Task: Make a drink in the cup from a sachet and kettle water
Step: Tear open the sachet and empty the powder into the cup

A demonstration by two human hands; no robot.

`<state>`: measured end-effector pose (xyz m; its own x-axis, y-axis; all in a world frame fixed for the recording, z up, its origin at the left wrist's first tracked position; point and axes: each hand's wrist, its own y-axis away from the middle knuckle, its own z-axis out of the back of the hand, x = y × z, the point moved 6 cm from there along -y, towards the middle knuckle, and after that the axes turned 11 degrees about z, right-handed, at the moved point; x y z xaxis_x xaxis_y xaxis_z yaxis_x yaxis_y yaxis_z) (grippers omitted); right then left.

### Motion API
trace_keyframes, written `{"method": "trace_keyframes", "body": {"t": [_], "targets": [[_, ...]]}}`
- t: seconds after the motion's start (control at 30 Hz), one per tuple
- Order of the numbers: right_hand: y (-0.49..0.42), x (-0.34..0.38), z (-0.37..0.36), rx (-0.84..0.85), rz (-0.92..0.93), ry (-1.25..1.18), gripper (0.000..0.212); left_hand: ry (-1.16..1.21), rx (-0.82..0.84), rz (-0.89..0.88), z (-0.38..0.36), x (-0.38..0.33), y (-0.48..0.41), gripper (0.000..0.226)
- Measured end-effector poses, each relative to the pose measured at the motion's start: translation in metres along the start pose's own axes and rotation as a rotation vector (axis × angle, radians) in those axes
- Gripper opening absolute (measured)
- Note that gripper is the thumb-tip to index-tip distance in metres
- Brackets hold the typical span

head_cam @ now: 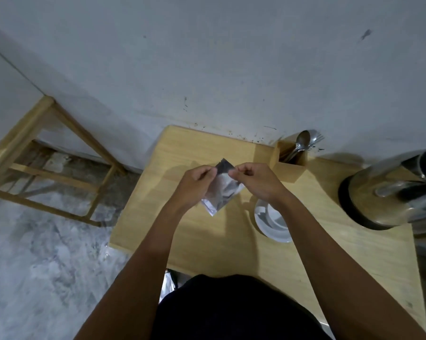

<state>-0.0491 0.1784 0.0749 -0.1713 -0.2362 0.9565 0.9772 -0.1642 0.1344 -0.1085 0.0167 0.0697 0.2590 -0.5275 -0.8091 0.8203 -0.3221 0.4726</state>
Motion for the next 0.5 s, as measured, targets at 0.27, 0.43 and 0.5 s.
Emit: {"method": "trace_keyframes", "body": {"t": [0.27,0.43,0.5], "targets": [[0.020,0.036,0.019,-0.050,0.159,0.083,0.014,-0.065,-0.001,-0.173,0.001,-0.028,0.028,0.018],[0.026,0.058,0.022,-0.008,0.242,0.224,0.003,-0.127,0.031,-0.222,-0.007,-0.047,0.042,0.020],[0.029,0.063,0.022,-0.015,0.255,0.239,0.003,-0.115,0.033,-0.255,-0.009,-0.051,0.048,0.021]]}}
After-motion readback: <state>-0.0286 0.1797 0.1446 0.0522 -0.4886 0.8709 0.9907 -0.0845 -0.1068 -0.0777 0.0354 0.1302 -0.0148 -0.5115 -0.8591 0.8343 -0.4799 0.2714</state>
